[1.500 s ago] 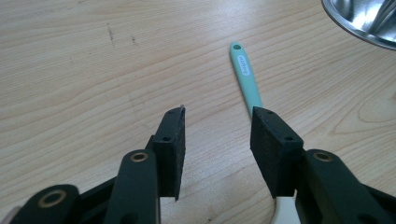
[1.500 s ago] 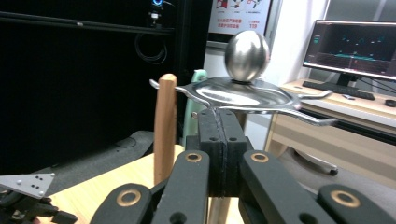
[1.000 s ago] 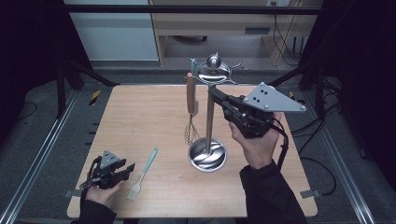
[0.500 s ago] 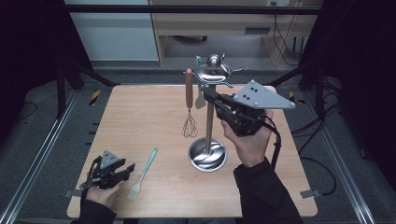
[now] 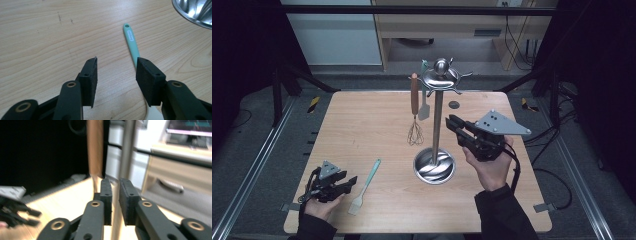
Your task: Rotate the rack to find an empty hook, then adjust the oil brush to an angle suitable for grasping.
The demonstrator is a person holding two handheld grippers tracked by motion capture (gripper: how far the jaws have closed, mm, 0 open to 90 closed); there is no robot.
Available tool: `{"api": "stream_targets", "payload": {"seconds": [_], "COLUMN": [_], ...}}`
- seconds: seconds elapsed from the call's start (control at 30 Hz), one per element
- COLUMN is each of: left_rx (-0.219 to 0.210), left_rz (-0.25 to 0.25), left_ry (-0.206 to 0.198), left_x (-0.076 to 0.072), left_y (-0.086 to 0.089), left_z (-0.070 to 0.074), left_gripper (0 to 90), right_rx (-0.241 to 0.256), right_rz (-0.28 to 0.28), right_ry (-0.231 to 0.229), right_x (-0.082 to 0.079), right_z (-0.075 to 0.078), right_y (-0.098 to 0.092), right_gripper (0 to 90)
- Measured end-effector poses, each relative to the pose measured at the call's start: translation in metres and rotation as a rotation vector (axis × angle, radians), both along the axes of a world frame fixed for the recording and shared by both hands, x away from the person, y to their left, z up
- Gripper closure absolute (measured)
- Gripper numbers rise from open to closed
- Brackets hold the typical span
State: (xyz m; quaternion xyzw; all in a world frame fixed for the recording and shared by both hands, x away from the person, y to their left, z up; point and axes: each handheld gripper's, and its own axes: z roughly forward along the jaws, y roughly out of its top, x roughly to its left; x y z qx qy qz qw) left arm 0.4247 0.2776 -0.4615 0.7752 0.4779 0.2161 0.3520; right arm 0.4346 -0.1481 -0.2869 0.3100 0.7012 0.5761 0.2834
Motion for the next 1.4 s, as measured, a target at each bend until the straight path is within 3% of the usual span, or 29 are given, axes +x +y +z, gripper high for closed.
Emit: {"api": "stream_targets", "payload": {"seconds": [0.23, 0.37, 0.53, 0.87, 1.03, 1.4], "left_rx": [-0.008, -0.018, -0.010, 0.026, 0.053, 0.116], "left_rz": [-0.009, -0.013, -0.029, -0.071, -0.087, -0.114], "left_ry": [0.005, -0.003, 0.002, 0.005, 0.038, 0.128], "left_x": [0.000, 0.002, 0.002, 0.004, 0.009, 0.022], "left_y": [-0.002, -0.002, -0.005, -0.015, -0.024, -0.042], "left_z": [0.002, 0.005, 0.007, 0.016, 0.017, 0.011], "left_gripper": [51.0, 51.1, 51.6, 50.5, 49.3, 50.7], "right_rx": [-0.021, -0.035, -0.058, -0.103, -0.137, -0.161], "right_rz": [-0.115, -0.181, -0.234, -0.267, -0.280, -0.305], "right_ry": [0.119, 0.164, 0.240, 0.299, 0.332, 0.341], "right_x": [0.012, 0.014, 0.013, 0.000, -0.005, -0.014], "right_z": [-0.063, -0.092, -0.121, -0.151, -0.160, -0.167], "right_y": [-0.039, -0.061, -0.084, -0.105, -0.110, -0.123], "right_gripper": [64.5, 57.1, 55.4, 51.7, 51.4, 51.0]}}
